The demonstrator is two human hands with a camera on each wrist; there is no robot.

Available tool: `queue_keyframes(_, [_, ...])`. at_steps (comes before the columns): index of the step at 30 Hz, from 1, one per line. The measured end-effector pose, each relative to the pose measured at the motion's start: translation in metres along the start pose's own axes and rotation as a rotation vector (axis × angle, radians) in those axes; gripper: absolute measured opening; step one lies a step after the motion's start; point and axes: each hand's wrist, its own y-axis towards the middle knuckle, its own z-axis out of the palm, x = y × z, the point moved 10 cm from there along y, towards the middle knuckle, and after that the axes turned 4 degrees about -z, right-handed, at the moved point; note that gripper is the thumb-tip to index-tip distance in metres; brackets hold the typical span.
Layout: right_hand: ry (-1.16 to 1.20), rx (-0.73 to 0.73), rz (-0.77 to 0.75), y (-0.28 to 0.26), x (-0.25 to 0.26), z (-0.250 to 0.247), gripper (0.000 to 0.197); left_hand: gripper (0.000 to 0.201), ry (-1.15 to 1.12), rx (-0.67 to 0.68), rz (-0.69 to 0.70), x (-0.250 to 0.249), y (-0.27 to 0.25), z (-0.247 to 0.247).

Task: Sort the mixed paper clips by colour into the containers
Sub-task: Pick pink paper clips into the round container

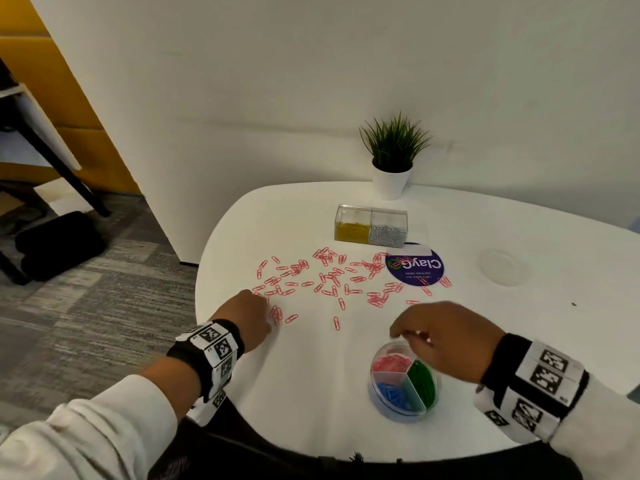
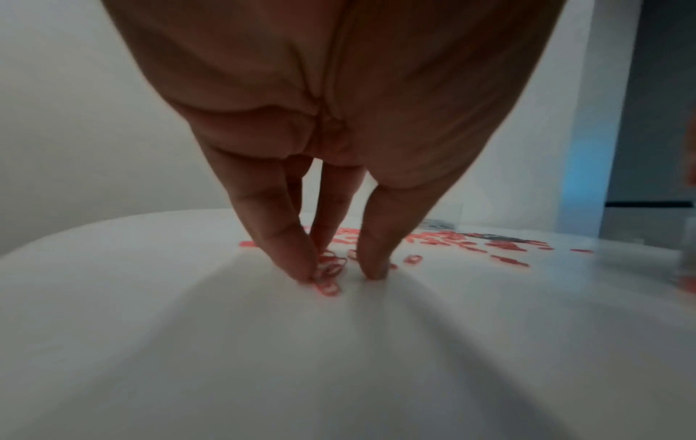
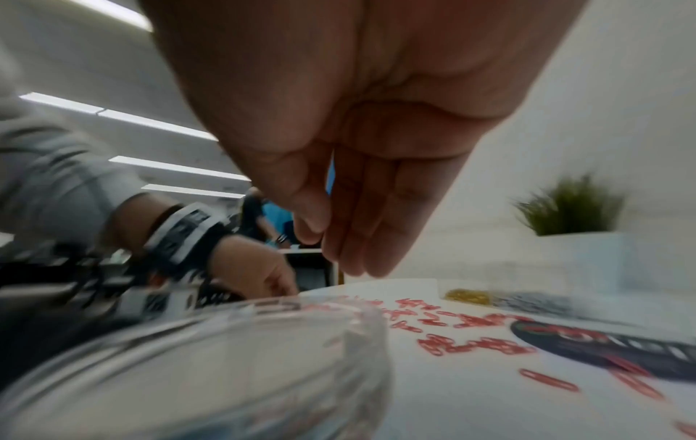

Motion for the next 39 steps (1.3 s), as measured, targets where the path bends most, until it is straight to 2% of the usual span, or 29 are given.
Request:
queue_keyframes(2, [0.070, -0.133, 0.143, 0.006, -0.042, -0.017, 0.022, 0.027, 0.051, -0.025, 0.065, -0.018, -0.003, -0.001])
queue_keyframes(3, [0.049, -0.148, 0.226, 0.009, -0.069, -0.020, 0.021, 0.026, 0.071, -0.028, 0.079, -0.024, -0.004, 0.000])
queue_keyframes(5, [-0.055, -0.050, 0.389, 0.015, -0.121, -0.012, 0.021, 0.026, 0.116, -0.028, 0.089, -0.030, -0.006, 0.002])
queue_keyframes(7, [-0.126, 0.097, 0.475, 0.016, -0.153, 0.006, 0.027, 0.027, 0.145, -0.044, 0.096, -0.035, -0.009, -0.002])
queue_keyframes(10, [-0.171, 0.148, 0.430, 0.021, -0.155, 0.022, 0.032, 0.026, 0.133, -0.047, 0.089, -0.037, -0.011, -0.007])
queue_keyframes(14, [-0.256, 0.150, 0.379, 0.020, -0.144, 0.032, 0.022, 0.018, 0.035, -0.020, 0.073, -0.036, -0.017, -0.018])
queue_keyframes(17, [-0.107, 0.118, 0.448, 0.012, -0.151, 0.033, 0.012, 0.008, -0.217, -0.050, 0.098, -0.049, -0.025, -0.040])
queue_keyframes(20, [-0.017, 0.114, 0.477, 0.008, -0.154, 0.033, 0.012, 0.009, -0.479, -0.114, 0.286, -0.099, -0.045, -0.067])
queue_keyframes(22, [0.011, 0.108, 0.486, 0.005, -0.156, 0.032, 0.014, 0.012, -0.601, -0.107, 0.425, -0.138, -0.060, -0.074])
queue_keyframes(24, [0.079, 0.045, 0.504, 0.002, -0.158, 0.028, 0.014, 0.007, -0.617, -0.088, 0.544, -0.172, -0.073, -0.072])
queue_keyframes(26, [0.234, -0.111, 0.556, -0.003, -0.163, 0.016, 0.014, 0.007, -0.512, -0.086, 0.638, -0.198, -0.080, -0.065])
queue_keyframes(27, [0.404, -0.236, 0.609, -0.009, -0.169, 0.009, 0.014, 0.010, -0.431, -0.088, 0.684, -0.208, -0.083, -0.060])
queue_keyframes(30, [1.235, -0.657, 0.801, -0.036, -0.186, 0.013, 0.014, 0.021, -0.146, -0.060, 0.783, -0.229, -0.092, -0.040])
queue_keyframes(32, [1.586, -0.828, 0.891, -0.048, -0.197, 0.023, 0.016, 0.027, 0.028, -0.043, 0.832, -0.235, -0.096, -0.027])
queue_keyframes(33, [1.654, -0.869, 0.925, -0.051, -0.202, 0.026, 0.018, 0.027, 0.096, -0.055, 0.858, -0.236, -0.099, -0.023])
queue_keyframes(35, [1.631, -0.865, 0.975, -0.052, -0.210, 0.026, 0.022, 0.025, 0.146, -0.087, 0.887, -0.237, -0.102, -0.022])
queue_keyframes(39, [1.333, -0.717, 1.011, -0.029, -0.224, 0.021, 0.019, 0.022, -0.073, -0.088, 0.820, -0.225, -0.099, -0.042])
